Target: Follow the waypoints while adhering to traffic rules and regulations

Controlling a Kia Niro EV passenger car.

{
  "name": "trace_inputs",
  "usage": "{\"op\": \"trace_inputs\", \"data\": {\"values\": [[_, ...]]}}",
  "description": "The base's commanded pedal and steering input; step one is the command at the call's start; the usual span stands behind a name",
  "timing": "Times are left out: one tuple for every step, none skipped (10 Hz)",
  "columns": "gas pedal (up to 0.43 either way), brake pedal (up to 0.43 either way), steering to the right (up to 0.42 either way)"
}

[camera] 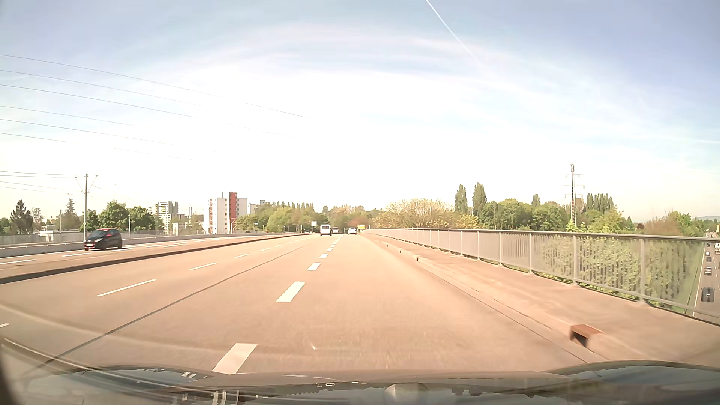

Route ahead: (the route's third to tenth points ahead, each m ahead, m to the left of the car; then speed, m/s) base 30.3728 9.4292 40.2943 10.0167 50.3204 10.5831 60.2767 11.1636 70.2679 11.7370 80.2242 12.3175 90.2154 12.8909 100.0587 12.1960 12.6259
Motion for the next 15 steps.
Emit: {"op": "trace_inputs", "data": {"values": [[0.059, 0.0, -0.009], [0.059, 0.0, -0.009], [0.059, 0.0, -0.009], [0.059, 0.0, -0.009], [0.059, 0.0, -0.009], [0.059, 0.0, -0.009], [0.059, 0.0, -0.009], [0.059, 0.0, -0.009], [0.059, 0.0, -0.008], [0.059, 0.0, -0.008], [0.059, 0.0, -0.008], [0.047, 0.0, -0.008], [0.047, 0.0, -0.008], [0.047, 0.0, -0.008], [0.047, 0.0, -0.007]]}}
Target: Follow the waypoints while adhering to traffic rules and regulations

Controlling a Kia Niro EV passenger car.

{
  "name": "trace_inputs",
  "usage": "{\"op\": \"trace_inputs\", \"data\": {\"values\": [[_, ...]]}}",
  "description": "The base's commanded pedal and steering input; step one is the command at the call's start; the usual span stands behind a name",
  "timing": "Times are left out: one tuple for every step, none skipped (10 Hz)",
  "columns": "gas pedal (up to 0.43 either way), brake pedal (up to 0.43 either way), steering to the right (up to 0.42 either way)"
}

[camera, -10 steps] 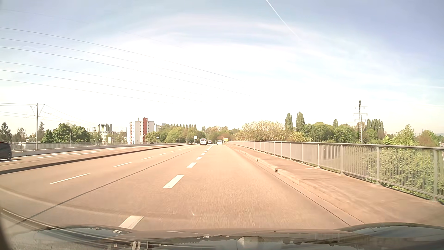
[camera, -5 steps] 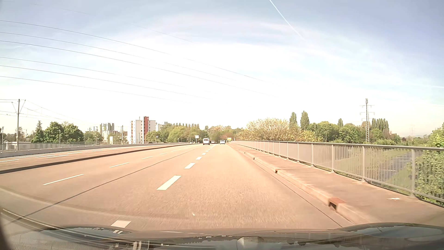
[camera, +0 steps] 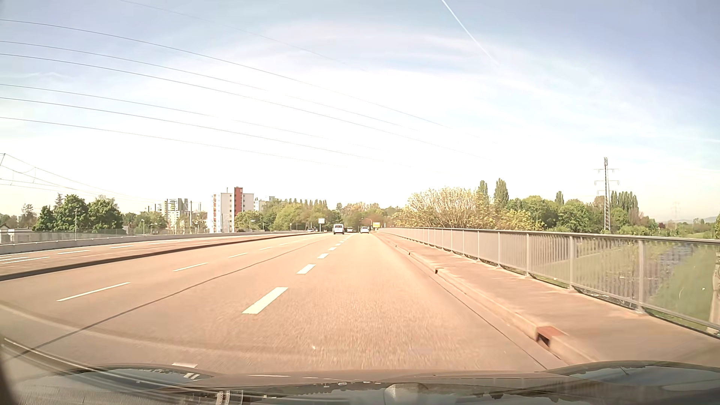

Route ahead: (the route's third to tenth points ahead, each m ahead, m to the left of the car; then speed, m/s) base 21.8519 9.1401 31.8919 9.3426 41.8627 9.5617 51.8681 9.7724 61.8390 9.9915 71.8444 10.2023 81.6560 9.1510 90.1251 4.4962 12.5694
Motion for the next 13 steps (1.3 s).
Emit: {"op": "trace_inputs", "data": {"values": [[0.047, 0.0, -0.007], [0.047, 0.0, -0.007], [0.047, 0.0, -0.007], [0.047, 0.0, -0.007], [0.047, 0.0, -0.007], [0.047, 0.0, -0.006], [0.047, 0.0, -0.006], [0.047, 0.0, -0.005], [0.047, 0.0, -0.005], [0.047, 0.0, -0.005], [0.047, 0.0, -0.005], [0.047, 0.0, -0.004], [0.047, 0.0, -0.004]]}}
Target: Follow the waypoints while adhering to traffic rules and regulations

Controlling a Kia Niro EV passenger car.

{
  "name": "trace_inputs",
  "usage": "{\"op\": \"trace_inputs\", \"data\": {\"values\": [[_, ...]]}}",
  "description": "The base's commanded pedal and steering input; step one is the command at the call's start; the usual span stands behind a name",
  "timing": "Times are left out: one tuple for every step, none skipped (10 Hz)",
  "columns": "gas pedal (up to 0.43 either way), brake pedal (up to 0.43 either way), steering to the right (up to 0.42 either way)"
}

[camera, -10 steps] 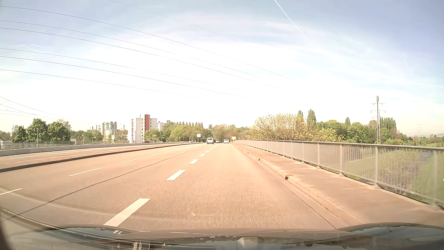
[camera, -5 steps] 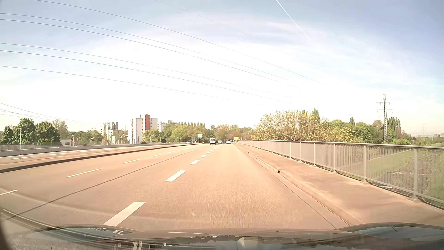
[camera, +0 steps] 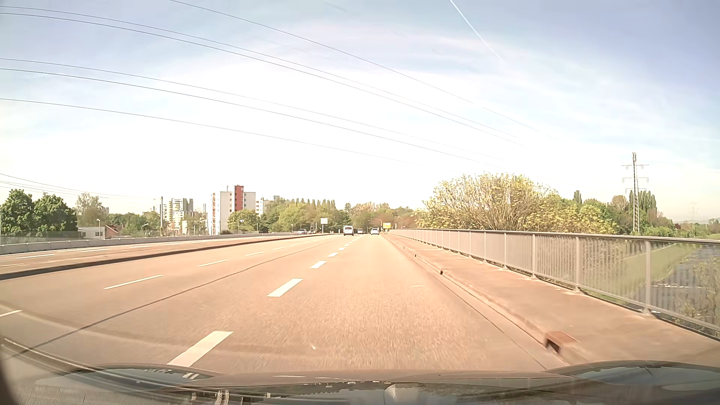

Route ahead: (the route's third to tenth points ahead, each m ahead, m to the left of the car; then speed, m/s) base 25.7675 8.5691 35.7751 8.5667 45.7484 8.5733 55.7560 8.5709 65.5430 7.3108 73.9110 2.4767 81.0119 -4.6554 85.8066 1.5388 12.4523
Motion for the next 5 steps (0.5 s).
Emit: {"op": "trace_inputs", "data": {"values": [[0.047, 0.0, -0.004], [0.047, 0.0, -0.004], [0.047, 0.0, -0.004], [0.047, 0.0, -0.004], [0.047, 0.0, -0.002]]}}
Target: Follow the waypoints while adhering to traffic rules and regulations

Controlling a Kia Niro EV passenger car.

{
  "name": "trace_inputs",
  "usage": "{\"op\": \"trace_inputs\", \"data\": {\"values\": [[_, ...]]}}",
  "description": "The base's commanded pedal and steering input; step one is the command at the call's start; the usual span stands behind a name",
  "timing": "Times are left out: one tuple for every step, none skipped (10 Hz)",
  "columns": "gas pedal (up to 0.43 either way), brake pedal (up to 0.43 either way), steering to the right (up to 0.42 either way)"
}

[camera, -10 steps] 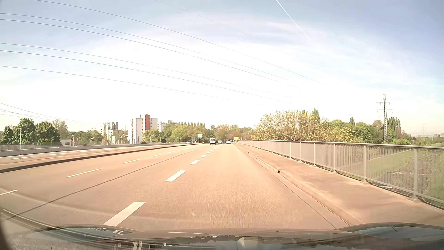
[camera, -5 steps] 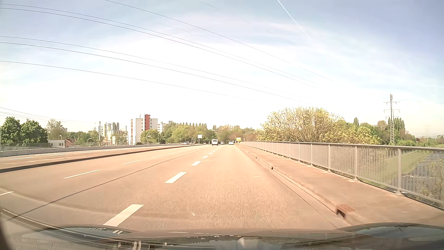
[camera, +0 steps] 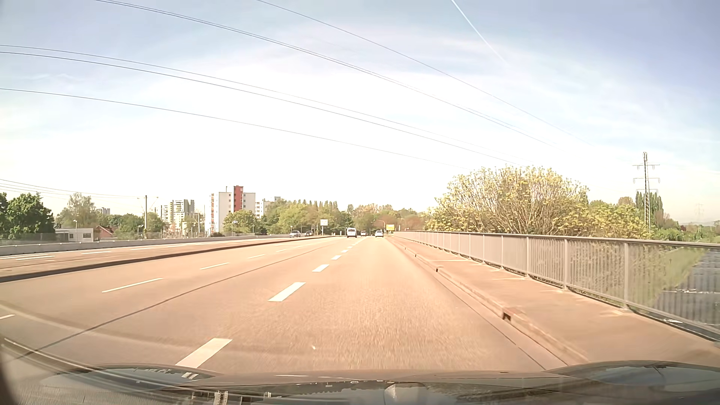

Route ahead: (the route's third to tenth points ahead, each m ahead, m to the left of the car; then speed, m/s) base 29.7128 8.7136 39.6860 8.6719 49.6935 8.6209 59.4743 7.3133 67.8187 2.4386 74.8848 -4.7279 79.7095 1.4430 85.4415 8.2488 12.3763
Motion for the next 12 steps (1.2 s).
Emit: {"op": "trace_inputs", "data": {"values": [[0.047, 0.0, 0.0], [0.047, 0.0, 0.002], [0.047, 0.0, 0.002], [0.047, 0.0, 0.002], [0.047, 0.0, 0.002], [0.047, 0.0, 0.002], [0.047, 0.0, 0.002], [0.047, 0.0, 0.002], [0.047, 0.0, 0.002], [0.047, 0.0, 0.002], [0.059, 0.0, 0.002], [0.059, 0.0, 0.002]]}}
